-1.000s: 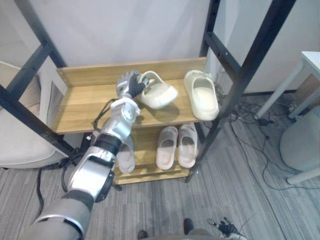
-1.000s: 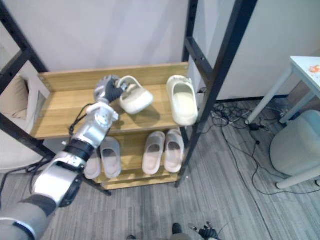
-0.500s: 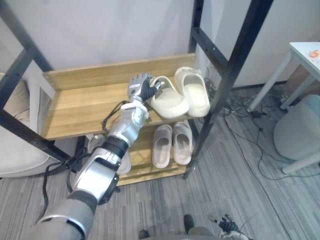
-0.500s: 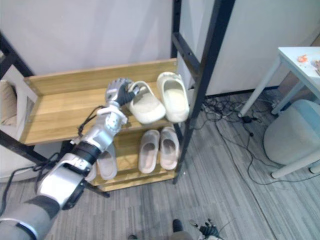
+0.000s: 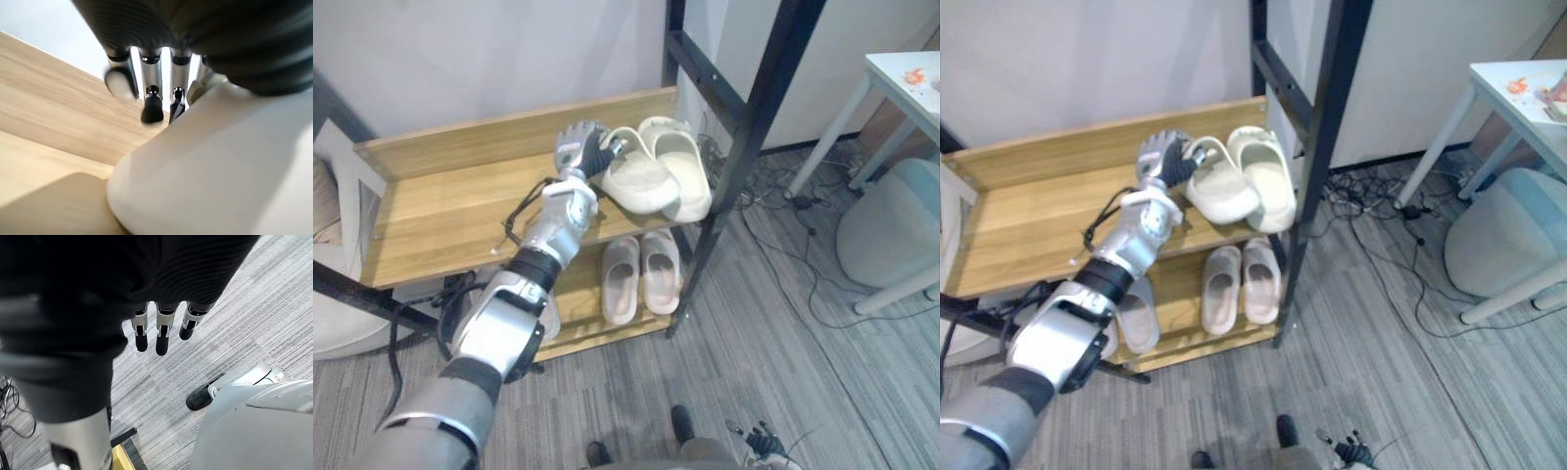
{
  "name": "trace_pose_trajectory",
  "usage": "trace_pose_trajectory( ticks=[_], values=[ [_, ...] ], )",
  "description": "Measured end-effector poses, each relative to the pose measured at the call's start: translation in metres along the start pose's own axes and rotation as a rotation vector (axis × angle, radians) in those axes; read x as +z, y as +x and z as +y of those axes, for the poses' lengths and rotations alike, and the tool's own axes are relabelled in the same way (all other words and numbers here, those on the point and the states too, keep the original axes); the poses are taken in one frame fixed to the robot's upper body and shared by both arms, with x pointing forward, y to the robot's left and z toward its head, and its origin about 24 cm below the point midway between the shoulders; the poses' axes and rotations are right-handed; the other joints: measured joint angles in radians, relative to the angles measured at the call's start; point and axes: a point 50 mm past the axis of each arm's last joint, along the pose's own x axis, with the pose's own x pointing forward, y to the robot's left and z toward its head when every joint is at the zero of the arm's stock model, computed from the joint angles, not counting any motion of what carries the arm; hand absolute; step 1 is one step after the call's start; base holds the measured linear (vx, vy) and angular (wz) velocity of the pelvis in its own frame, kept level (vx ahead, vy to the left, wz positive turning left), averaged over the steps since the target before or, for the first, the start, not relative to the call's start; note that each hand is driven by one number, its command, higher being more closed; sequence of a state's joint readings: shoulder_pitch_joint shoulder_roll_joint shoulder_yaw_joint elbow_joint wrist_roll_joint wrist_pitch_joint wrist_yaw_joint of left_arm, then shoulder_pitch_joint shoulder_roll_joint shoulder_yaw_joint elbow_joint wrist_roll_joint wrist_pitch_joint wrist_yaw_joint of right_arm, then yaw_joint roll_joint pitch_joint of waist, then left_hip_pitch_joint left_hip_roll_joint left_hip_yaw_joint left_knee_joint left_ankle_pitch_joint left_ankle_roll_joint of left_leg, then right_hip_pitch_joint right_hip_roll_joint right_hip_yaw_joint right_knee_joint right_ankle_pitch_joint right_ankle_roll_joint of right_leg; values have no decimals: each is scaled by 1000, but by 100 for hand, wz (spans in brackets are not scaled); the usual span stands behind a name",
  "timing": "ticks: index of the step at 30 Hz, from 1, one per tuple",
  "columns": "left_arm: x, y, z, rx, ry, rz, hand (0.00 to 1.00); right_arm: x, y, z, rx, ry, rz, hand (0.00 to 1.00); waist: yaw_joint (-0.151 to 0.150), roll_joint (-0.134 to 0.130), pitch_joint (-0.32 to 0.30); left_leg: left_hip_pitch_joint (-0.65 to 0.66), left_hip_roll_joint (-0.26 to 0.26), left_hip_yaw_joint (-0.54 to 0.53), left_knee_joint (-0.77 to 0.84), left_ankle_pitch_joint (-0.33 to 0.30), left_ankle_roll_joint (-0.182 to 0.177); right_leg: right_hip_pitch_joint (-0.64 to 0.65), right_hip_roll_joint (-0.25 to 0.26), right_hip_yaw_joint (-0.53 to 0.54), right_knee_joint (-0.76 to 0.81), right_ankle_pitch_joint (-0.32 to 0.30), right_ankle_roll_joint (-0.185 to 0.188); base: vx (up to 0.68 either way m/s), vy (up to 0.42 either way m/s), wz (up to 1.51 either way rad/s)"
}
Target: Organize the slippers on the shoe rack
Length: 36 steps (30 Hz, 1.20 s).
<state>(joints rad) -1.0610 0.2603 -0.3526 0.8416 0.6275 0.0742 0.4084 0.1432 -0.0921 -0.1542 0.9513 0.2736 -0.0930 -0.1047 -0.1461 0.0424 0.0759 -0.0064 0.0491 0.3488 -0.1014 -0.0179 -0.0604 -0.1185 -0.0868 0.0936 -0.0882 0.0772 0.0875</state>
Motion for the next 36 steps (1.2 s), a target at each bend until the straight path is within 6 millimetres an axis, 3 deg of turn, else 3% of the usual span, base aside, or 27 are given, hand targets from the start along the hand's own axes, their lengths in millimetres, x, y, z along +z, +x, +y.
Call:
trace_pose_trajectory(
  ticks=[10,20,25,36],
  values=[
    [10,-2,-7,-21,5,-26,0,0,-2,0,-14,13,-23,0,22,-4,1,6,-8,4,0,1,2,-2,-6,7,14,1,3,-24,-27,-1],
    [7,-15,-23,-63,-65,-8,0,0,-2,0,-15,15,-21,0,19,-6,0,26,-16,-32,0,12,12,39,-12,-33,7,1,2,-42,-44,10],
    [1,-32,-31,-71,-228,27,0,1,-1,3,-6,7,-14,0,18,-10,-1,29,-21,-52,-1,17,16,54,-19,-56,1,1,2,-31,-36,11],
    [-1,-68,-26,16,-665,75,0,5,2,16,32,-19,-4,0,33,-33,-4,49,-24,-84,-1,24,21,91,-24,-96,0,1,2,-33,-31,9]
  ],
)
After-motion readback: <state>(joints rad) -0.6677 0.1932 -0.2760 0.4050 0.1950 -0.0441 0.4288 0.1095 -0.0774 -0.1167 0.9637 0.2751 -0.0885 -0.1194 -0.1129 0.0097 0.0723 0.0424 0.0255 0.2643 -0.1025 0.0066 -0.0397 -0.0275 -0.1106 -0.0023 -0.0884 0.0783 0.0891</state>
